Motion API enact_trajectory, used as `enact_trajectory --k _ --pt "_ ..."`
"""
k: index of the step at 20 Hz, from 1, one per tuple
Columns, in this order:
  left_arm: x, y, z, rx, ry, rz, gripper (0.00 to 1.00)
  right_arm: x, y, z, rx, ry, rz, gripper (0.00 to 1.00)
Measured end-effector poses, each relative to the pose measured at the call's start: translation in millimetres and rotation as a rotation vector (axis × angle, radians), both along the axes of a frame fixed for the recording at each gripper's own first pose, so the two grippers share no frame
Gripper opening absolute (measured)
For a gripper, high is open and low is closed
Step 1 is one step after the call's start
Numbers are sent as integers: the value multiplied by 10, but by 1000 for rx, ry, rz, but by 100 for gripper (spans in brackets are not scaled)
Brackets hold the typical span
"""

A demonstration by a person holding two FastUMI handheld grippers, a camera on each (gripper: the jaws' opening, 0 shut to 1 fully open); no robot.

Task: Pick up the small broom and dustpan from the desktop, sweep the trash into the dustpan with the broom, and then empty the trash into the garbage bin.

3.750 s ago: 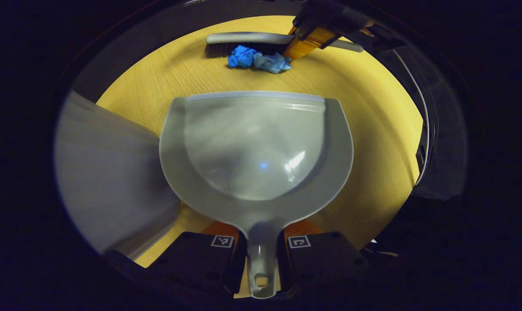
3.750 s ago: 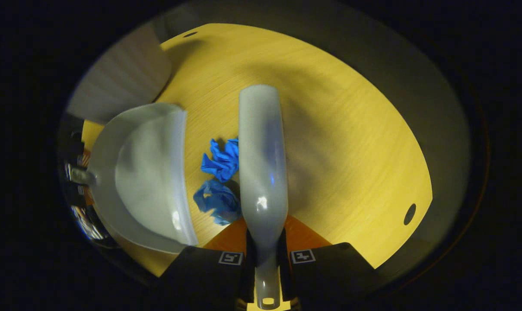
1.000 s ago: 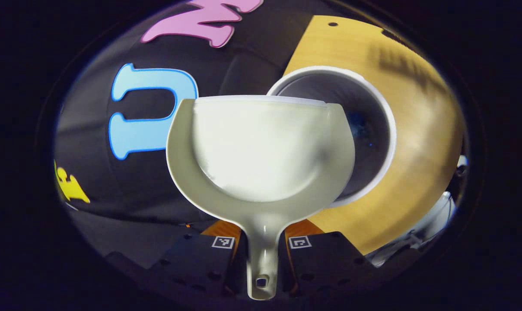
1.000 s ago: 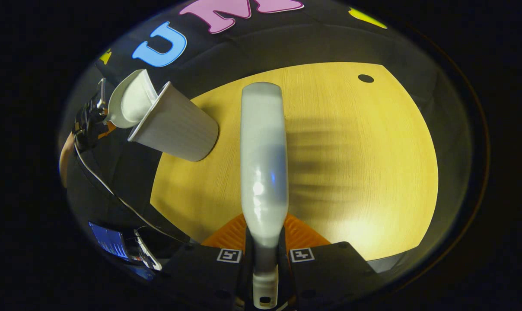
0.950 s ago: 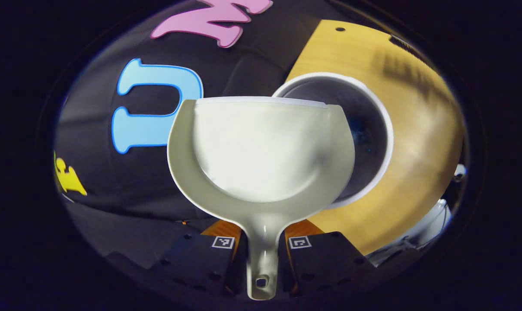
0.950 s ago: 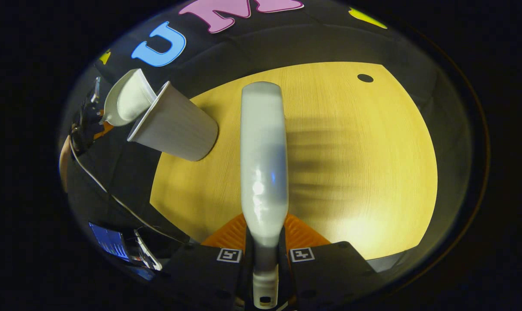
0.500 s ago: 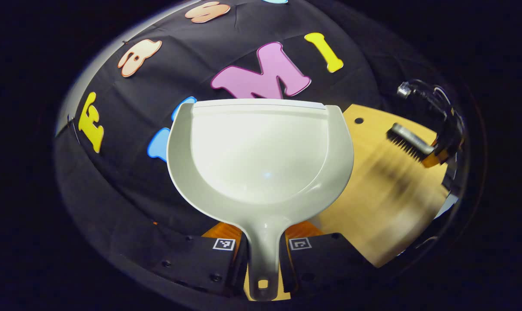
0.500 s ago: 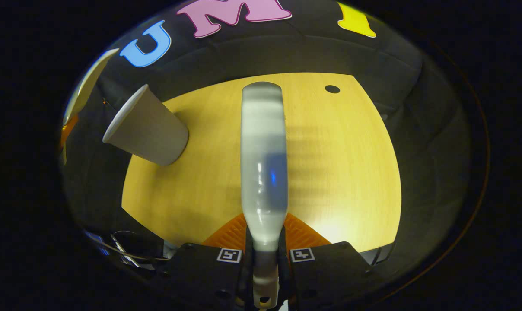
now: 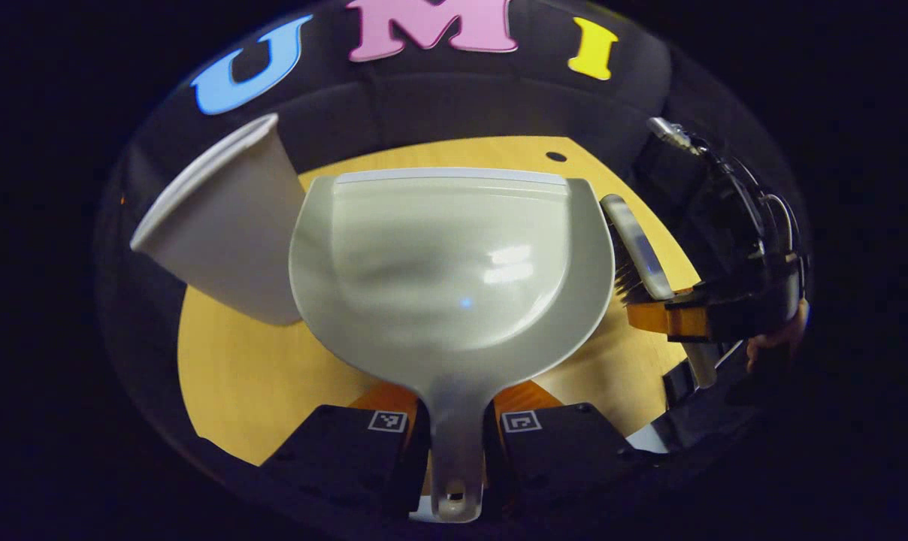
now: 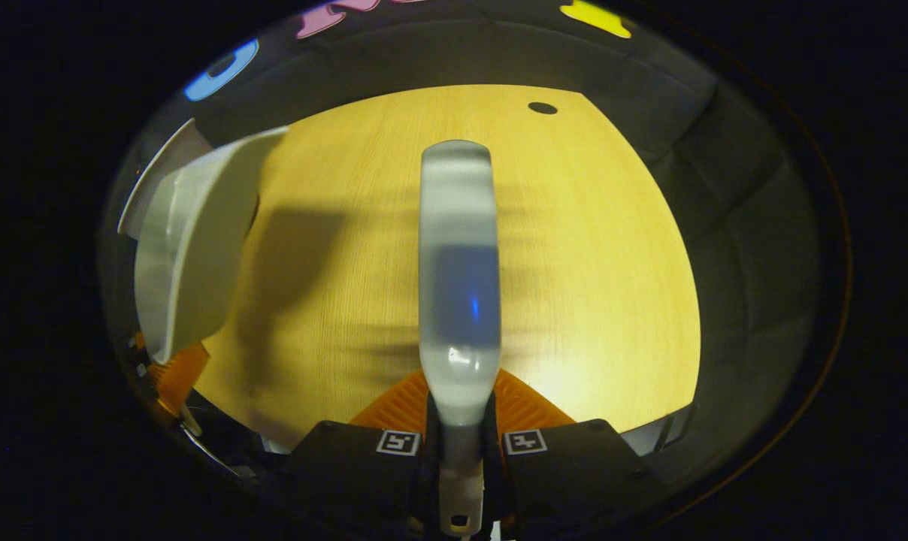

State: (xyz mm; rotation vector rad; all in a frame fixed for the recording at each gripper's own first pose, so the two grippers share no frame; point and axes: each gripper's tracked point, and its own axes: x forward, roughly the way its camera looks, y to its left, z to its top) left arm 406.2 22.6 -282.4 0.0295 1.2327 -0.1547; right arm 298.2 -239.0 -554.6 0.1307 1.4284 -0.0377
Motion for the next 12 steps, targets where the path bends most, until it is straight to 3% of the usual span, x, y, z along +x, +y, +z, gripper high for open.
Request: enact_trajectory --k 2,6,9,12 --pt "-18 -251 -67 -60 118 68 30 -2 171 -179 44 54 -6 27" --pt "24 -241 81 -45 212 152 30 171 177 -383 -3 101 114 27" --pt "11 -271 110 -26 261 152 30 154 173 -506 33 184 45 27" --pt "-32 -288 96 -27 296 140 30 276 208 -560 50 205 29 27"
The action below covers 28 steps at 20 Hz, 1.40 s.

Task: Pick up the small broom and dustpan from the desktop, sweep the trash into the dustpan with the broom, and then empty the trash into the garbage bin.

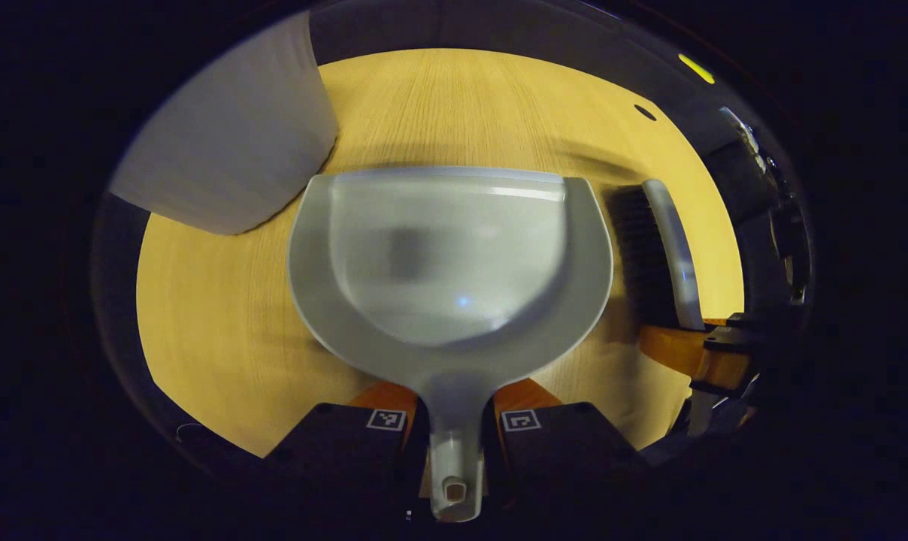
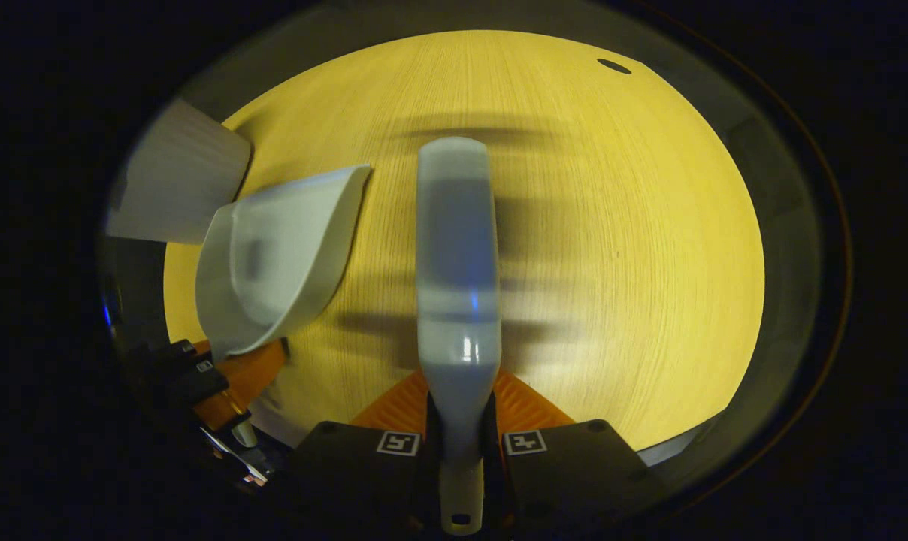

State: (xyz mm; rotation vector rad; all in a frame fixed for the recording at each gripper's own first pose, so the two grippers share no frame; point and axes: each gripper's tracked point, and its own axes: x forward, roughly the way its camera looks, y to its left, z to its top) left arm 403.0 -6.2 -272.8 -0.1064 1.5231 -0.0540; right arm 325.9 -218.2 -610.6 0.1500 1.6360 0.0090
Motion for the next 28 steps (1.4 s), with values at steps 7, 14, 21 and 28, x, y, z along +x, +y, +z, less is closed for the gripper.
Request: enact_trajectory --k 7,14,21,28 --pt "-20 22 90 -19 22 -38 31 117 38 -32 26 46 -45 29" --pt "-21 -82 120 -36 6 -46 84 133 -40 148 11 -7 -51 76" --pt "-210 0 688 12 -155 26 84 193 -114 648 53 -196 -32 99" --pt "-451 127 2125 21 -723 82 83 271 -110 2039 61 -666 16 99"
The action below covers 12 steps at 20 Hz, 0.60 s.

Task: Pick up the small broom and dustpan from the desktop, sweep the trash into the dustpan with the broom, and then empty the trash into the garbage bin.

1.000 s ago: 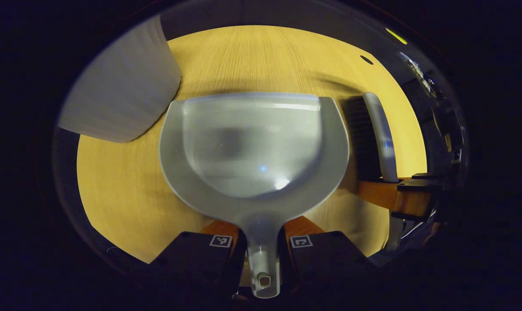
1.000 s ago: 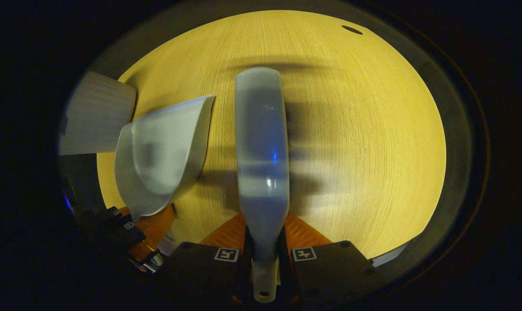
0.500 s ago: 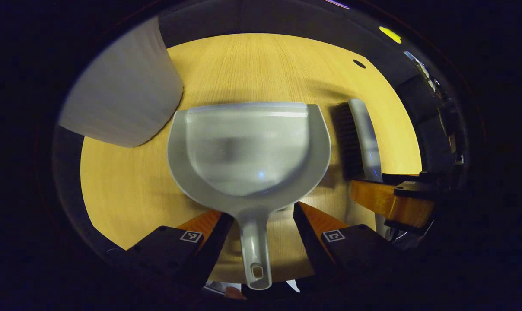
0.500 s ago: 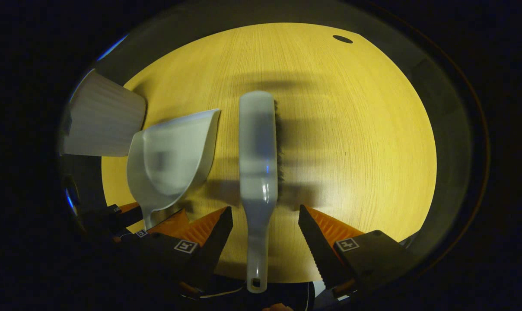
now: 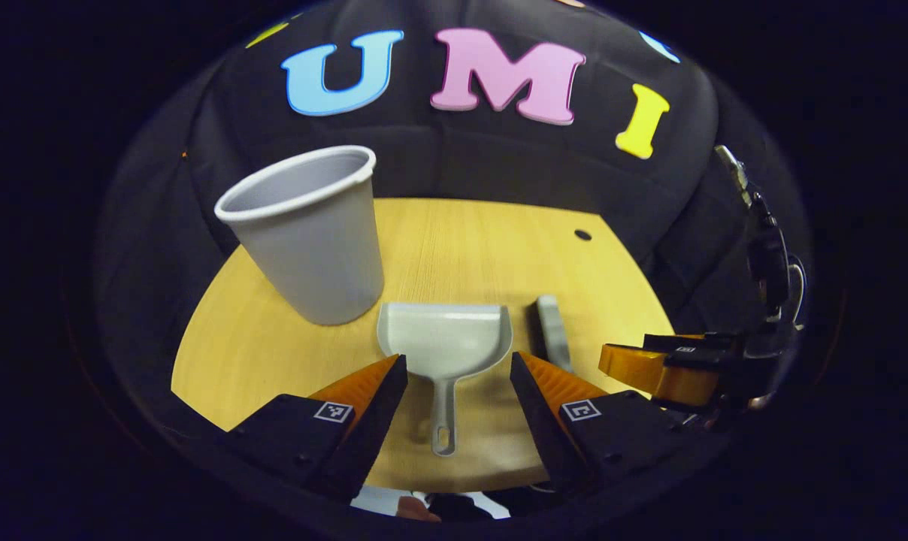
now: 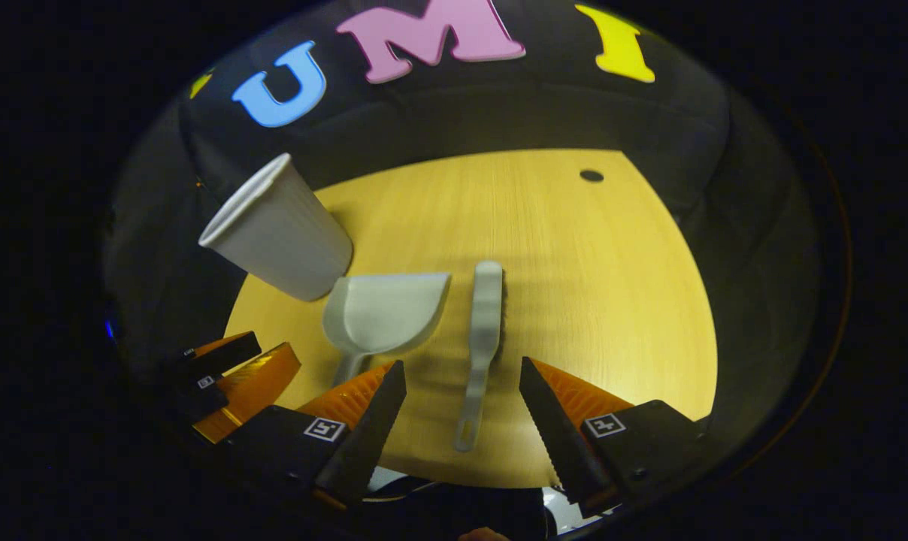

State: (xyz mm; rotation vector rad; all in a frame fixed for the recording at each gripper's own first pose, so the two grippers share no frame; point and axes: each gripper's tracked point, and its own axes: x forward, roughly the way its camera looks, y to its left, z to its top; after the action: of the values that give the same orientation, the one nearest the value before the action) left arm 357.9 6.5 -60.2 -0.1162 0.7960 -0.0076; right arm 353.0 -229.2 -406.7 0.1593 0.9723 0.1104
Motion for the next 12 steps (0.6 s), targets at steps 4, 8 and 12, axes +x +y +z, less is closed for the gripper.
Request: enact_trajectory --k 4,8,12 --pt "-231 211 608 118 -388 5 83 124 92 1132 -45 -453 -57 98" --pt "-605 162 1057 59 -505 -3 83 -125 174 1585 -32 -683 -79 97" --pt "-922 244 1486 71 -612 6 85 -257 181 1618 -33 -776 -71 97"
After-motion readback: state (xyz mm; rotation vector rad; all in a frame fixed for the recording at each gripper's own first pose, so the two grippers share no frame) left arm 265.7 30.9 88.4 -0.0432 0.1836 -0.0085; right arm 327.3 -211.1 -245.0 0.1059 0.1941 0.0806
